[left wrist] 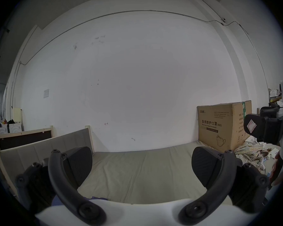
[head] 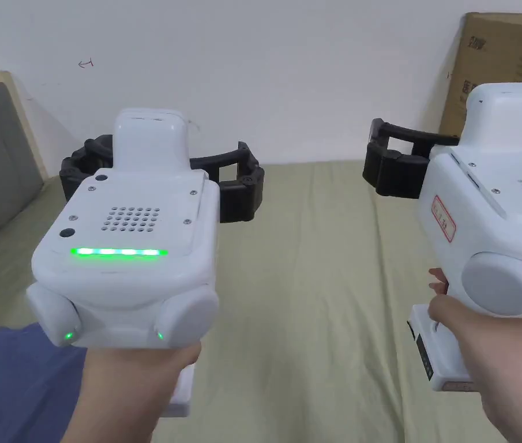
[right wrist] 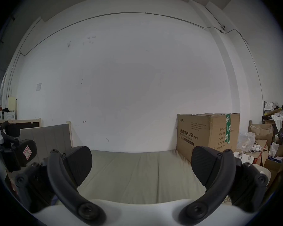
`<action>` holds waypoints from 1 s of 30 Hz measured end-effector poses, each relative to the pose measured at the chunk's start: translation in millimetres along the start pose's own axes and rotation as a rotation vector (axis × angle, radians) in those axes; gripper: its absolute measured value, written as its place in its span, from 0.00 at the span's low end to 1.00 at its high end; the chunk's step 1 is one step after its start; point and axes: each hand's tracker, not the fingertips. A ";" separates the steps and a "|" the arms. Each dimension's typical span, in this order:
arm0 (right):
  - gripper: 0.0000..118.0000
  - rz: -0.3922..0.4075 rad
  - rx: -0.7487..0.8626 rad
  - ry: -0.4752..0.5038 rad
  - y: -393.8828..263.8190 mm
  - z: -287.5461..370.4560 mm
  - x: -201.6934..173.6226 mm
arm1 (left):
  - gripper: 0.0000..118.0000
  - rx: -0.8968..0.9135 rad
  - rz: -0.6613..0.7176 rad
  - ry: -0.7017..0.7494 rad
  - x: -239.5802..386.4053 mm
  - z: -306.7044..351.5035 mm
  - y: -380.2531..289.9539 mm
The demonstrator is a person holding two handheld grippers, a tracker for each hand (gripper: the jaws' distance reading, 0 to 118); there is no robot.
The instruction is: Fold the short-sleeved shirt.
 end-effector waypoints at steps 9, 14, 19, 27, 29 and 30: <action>1.00 0.016 0.005 -0.051 1.0 0.4 -1.9 | 1.00 -0.003 0.011 0.007 -0.6 -0.5 0.7; 1.00 -0.021 0.007 -0.034 1.2 1.7 2.1 | 1.00 0.002 0.017 0.031 -1.4 -0.4 1.8; 1.00 -0.013 0.002 -0.049 1.4 1.5 2.4 | 1.00 -0.002 0.038 0.035 -3.2 -1.0 2.5; 1.00 0.000 0.039 -0.062 0.3 7.8 0.6 | 1.00 -0.020 0.056 0.055 -7.3 -1.2 0.8; 1.00 -0.005 0.042 -0.051 1.6 8.3 0.4 | 1.00 -0.022 0.057 0.060 -8.5 -0.9 0.2; 1.00 -0.006 0.039 -0.053 2.4 7.6 -0.3 | 1.00 -0.021 0.058 0.057 -9.1 -0.6 0.0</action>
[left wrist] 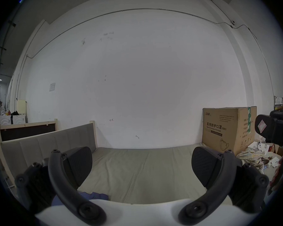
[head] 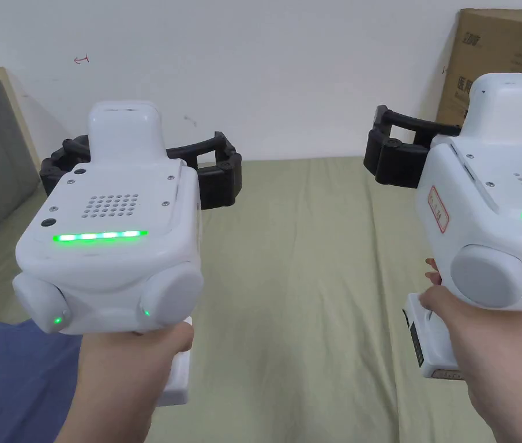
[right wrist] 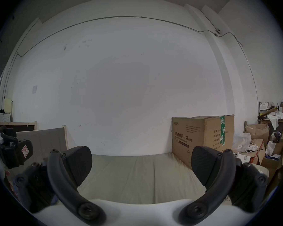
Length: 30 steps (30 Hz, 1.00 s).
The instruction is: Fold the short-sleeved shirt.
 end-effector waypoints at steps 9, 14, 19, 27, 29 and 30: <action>1.00 -0.010 -0.016 0.005 -1.4 -0.9 -0.6 | 1.00 0.017 -0.017 0.007 -0.4 2.5 1.8; 1.00 -0.010 -0.030 0.018 -3.6 -1.0 -0.6 | 1.00 -0.010 -0.026 -0.013 0.5 0.2 0.7; 1.00 -0.011 -0.035 0.021 -4.2 -1.4 -1.7 | 1.00 -0.005 -0.060 -0.016 6.0 1.5 -1.9; 1.00 -0.013 -0.041 0.031 -4.8 -1.4 -1.6 | 1.00 -0.011 -0.035 -0.032 4.7 1.7 -2.4; 1.00 -0.009 -0.040 0.036 -5.9 -1.1 -1.1 | 1.00 -0.016 -0.024 -0.029 3.1 0.9 -2.9; 1.00 -0.004 -0.038 0.031 -6.5 -0.7 -1.5 | 1.00 -0.019 -0.022 -0.028 2.3 0.4 -3.2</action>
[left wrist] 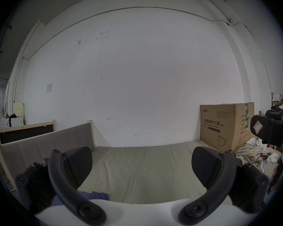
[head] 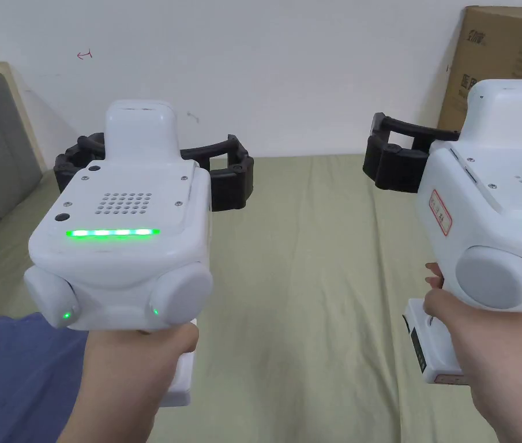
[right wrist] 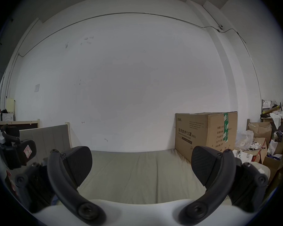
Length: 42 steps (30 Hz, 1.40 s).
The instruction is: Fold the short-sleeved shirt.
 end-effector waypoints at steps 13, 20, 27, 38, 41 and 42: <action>1.00 0.066 -0.013 -0.003 -3.5 -1.9 -6.3 | 1.00 -0.021 0.001 -0.011 -0.9 -3.3 -1.1; 1.00 0.053 -0.022 0.002 -2.7 -3.8 -3.8 | 1.00 -0.018 0.007 -0.022 -0.2 -3.1 -1.1; 1.00 0.053 -0.016 -0.006 -1.5 -3.6 -2.4 | 1.00 -0.020 0.014 -0.017 -0.7 -4.3 -0.1; 1.00 0.048 -0.013 -0.014 -0.8 -3.6 -2.2 | 1.00 -0.024 0.031 -0.005 -3.4 -6.1 2.2; 1.00 0.035 -0.011 -0.015 -0.6 -3.5 -0.7 | 1.00 -0.023 0.031 -0.009 -3.2 -5.9 3.1; 1.00 0.030 -0.010 -0.015 -0.4 -3.3 -0.3 | 1.00 -0.022 0.031 -0.009 -3.1 -5.8 3.1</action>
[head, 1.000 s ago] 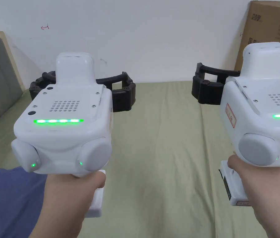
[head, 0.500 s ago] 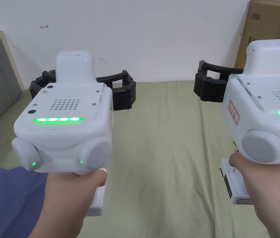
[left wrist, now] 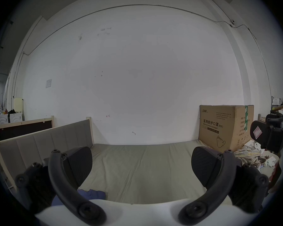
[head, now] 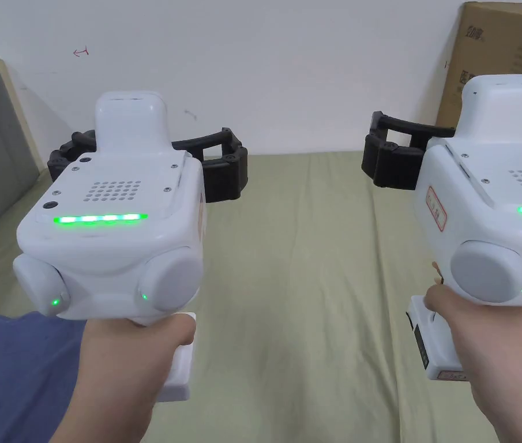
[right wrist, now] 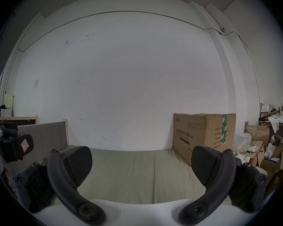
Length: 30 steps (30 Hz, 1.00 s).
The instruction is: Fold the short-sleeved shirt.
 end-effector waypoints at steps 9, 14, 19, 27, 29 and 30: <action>1.00 0.006 -0.004 -0.005 -1.8 2.5 1.1 | 1.00 0.017 0.002 0.023 -0.6 2.9 -2.5; 1.00 0.016 -0.007 -0.007 -3.7 3.2 1.5 | 1.00 0.013 -0.010 0.016 1.4 3.0 -3.4; 1.00 0.011 -0.006 -0.003 -5.1 4.1 2.1 | 1.00 -0.003 -0.025 -0.052 3.4 2.4 -6.2; 1.00 0.010 -0.013 -0.004 -8.6 4.1 4.6 | 1.00 -0.027 -0.026 -0.046 9.1 0.9 -10.6; 1.00 0.008 -0.020 -0.005 -10.4 3.0 5.8 | 0.96 -0.031 -0.035 -0.036 9.6 -0.2 -10.0; 1.00 0.007 -0.024 -0.005 -10.9 2.7 6.2 | 0.94 -0.034 -0.039 -0.039 9.5 -0.4 -9.6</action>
